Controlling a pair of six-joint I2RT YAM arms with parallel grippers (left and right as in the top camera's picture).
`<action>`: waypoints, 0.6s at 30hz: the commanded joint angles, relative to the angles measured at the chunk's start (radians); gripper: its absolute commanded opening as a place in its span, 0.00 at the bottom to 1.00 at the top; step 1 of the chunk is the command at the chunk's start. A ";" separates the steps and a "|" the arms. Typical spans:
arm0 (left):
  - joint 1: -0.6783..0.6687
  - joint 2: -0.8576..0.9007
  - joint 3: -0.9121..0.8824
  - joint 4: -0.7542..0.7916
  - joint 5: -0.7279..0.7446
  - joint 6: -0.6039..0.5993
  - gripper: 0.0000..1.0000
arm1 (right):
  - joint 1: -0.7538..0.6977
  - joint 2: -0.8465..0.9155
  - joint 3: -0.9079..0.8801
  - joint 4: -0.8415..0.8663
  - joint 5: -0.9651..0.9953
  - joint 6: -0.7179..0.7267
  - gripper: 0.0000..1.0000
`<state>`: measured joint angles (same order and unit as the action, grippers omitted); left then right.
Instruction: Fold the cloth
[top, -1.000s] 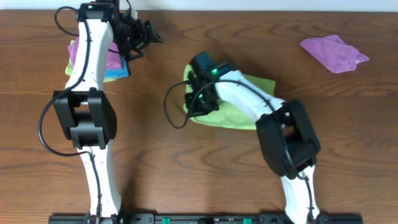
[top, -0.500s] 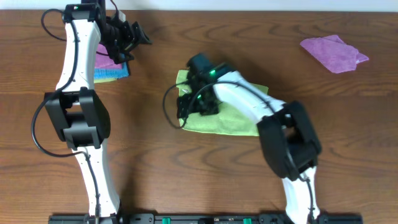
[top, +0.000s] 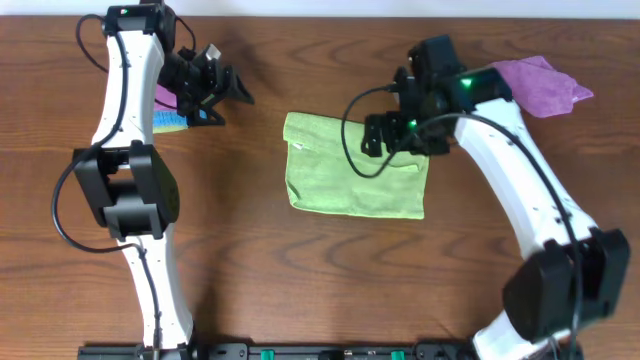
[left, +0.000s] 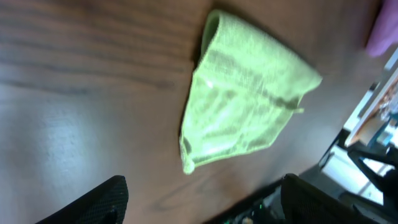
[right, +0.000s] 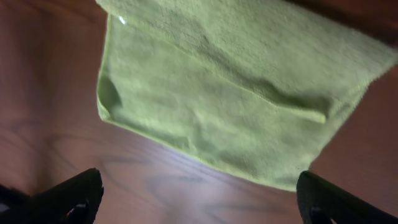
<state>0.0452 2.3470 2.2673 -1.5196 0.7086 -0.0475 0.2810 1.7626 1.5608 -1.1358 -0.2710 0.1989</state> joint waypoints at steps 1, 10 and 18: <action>-0.030 -0.033 0.020 -0.031 0.016 0.054 0.80 | -0.037 -0.076 -0.142 0.000 0.000 -0.035 0.99; -0.146 -0.100 0.019 -0.055 -0.149 -0.047 0.96 | -0.167 -0.419 -0.510 0.120 -0.048 -0.005 0.99; -0.208 -0.306 -0.073 -0.055 -0.301 -0.209 0.95 | -0.222 -0.465 -0.593 0.148 -0.060 -0.006 0.99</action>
<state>-0.1524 2.1326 2.2463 -1.5665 0.4782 -0.1852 0.0681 1.3022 0.9863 -0.9989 -0.3149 0.1932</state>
